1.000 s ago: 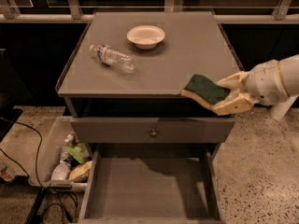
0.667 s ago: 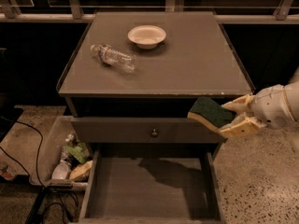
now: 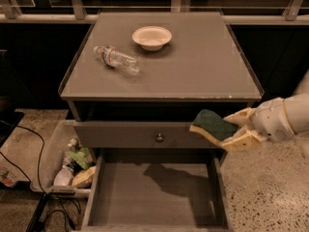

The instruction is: Place sponge into middle drawer

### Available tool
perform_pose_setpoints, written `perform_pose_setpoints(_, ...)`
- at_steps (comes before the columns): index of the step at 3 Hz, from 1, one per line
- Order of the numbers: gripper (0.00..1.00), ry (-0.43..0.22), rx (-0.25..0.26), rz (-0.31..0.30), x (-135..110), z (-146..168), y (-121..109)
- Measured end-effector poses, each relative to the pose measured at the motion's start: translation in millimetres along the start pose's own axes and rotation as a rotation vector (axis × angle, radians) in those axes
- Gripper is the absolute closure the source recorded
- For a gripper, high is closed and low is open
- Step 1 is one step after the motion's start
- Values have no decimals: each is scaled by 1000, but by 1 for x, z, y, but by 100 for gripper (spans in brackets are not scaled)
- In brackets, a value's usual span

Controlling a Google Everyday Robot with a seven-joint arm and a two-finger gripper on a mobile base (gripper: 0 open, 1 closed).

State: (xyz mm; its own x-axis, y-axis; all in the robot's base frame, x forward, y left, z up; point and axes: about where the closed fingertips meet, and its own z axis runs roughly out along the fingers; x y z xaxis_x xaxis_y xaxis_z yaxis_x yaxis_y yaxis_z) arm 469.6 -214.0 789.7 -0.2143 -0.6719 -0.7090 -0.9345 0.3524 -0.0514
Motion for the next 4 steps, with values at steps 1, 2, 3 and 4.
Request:
perform_pose_setpoints(1,100,21,-18,25,45,48,18)
perform_pose_setpoints(2,100,8,-7,60,82,98,33)
perform_pose_setpoints(3,100,-20,28,78,98,144,41)
perform_pose_setpoints(4,100,-14,42,118,119,188,38)
